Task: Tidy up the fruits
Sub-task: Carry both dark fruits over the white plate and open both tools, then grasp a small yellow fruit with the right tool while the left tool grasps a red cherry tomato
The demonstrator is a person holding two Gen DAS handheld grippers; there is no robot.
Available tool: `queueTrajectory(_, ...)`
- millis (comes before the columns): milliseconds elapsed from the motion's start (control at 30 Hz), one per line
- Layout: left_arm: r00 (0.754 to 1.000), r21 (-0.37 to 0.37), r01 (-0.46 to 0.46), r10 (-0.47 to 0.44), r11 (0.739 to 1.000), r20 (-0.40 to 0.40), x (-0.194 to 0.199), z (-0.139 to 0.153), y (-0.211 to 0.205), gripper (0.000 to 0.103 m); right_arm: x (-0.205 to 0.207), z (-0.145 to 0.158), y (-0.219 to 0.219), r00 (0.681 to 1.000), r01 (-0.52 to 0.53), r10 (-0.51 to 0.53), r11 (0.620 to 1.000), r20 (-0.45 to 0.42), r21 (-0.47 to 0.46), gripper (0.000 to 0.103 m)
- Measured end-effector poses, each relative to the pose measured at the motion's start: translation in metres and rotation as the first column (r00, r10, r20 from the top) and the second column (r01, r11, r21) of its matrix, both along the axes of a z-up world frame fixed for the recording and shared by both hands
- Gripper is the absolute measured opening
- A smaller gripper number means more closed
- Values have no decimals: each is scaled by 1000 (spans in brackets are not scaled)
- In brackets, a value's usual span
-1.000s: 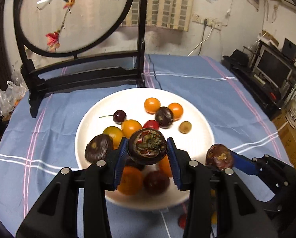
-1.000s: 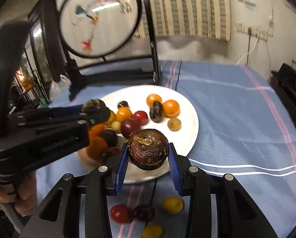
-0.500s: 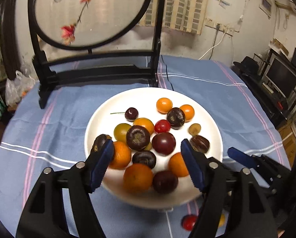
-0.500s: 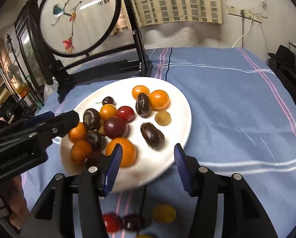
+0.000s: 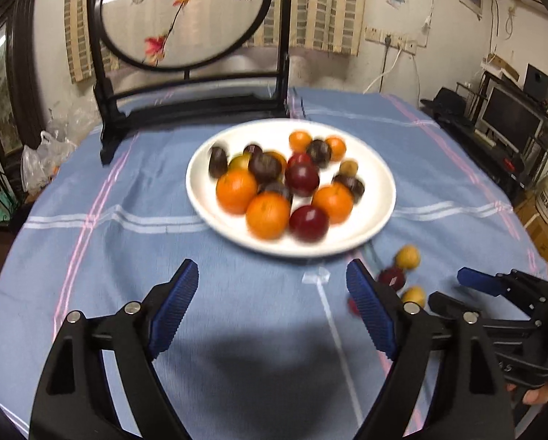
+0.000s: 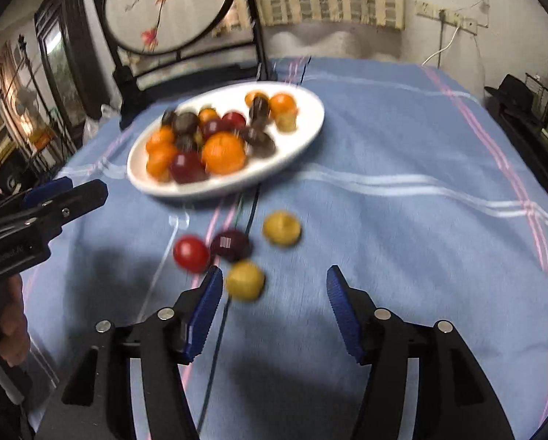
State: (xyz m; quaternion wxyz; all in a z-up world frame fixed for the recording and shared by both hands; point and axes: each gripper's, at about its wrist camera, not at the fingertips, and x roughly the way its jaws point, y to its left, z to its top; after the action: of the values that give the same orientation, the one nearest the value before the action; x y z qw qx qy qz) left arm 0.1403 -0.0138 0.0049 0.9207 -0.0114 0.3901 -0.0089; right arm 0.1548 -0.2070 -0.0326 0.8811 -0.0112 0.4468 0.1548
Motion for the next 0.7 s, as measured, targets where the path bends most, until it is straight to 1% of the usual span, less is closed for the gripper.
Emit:
queueTrajectory(67,1000,-8,-9,9,1000,-19,-4,-12,5,81,-3,-8,3,1000,1,-2,1000,-21,-21,58)
queueTrajectory(200,997,-34,-36,34,999,-66,-3,-35,17,81,-2,-21,7,998,4,-6,1000,-61,-22,53)
queueTrajectory(300,996,-64,-40,35,997,-82,0,-40,26,81,-2,-23,14,999,9,-11,999,-43,-43,53)
queueTrajectory(367,996,-70,-38,32,997,-81,-1,-41,27,81,1,-23,16,999,4,-6,999,-38,-51,53)
queueTrajectory(533,995,-74,-12,5,997,-101,-2,-44,23,81,6,-24,30,1000,-10,9,992,-7,-125,53)
queueTrajectory(567,995,-73,-10,2,997,-102,-2,-45,22,81,7,-24,32,1000,-13,13,991,-1,-135,51)
queueTrajectory(600,995,-70,-7,0,998,-104,-2,-46,21,81,7,-24,34,1000,-18,19,990,7,-142,47)
queueTrajectory(633,994,-67,-5,-2,998,-106,-2,-46,20,81,8,-24,36,1000,-24,26,990,13,-143,45)
queueTrajectory(667,994,-66,-3,-5,998,-110,-2,-47,19,81,10,-24,38,999,-25,28,989,17,-145,40)
queueTrajectory(700,993,-67,2,-10,998,-115,-1,-48,19,81,10,-24,40,999,-31,35,989,24,-148,27)
